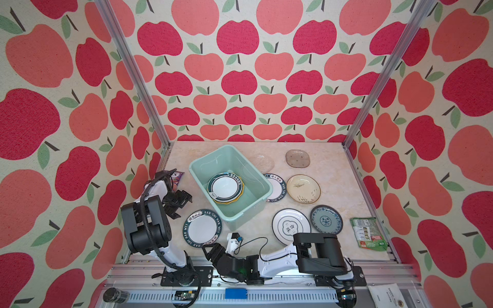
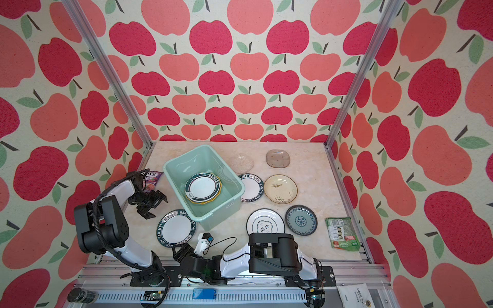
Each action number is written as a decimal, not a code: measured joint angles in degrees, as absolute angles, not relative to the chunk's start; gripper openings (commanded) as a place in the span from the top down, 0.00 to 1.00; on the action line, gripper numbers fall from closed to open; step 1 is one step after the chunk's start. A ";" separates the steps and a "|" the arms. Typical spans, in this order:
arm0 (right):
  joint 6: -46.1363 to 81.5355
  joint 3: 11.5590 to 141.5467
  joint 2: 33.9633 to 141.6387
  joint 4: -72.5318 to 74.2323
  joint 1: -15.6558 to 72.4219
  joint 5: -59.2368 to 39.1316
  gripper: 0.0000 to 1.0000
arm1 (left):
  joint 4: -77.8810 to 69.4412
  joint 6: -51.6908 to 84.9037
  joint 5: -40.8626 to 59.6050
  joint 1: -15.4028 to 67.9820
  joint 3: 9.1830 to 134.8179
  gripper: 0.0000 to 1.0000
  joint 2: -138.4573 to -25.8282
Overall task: Place the plates into the plastic bin on the countertop
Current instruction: 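Close the right gripper on the plate rim beside the left gripper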
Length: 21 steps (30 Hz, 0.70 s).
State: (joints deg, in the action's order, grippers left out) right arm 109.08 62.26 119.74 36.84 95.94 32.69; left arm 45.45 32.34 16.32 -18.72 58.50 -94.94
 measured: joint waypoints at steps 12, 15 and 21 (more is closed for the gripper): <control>108.25 63.99 122.91 40.01 93.67 33.82 0.37 | 44.91 31.14 16.97 -17.93 57.67 0.17 -94.94; 108.29 64.18 123.04 39.64 93.60 34.02 0.41 | 44.86 30.65 16.97 -17.72 57.58 0.17 -94.94; 108.47 64.99 123.59 38.70 93.38 34.00 0.47 | 44.71 30.50 16.95 -17.06 56.47 0.19 -94.94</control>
State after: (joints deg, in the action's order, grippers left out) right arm 108.47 64.99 123.59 38.70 93.38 34.00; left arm 44.71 30.50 16.95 -17.06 56.47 -94.94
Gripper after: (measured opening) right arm 0.542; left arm 0.819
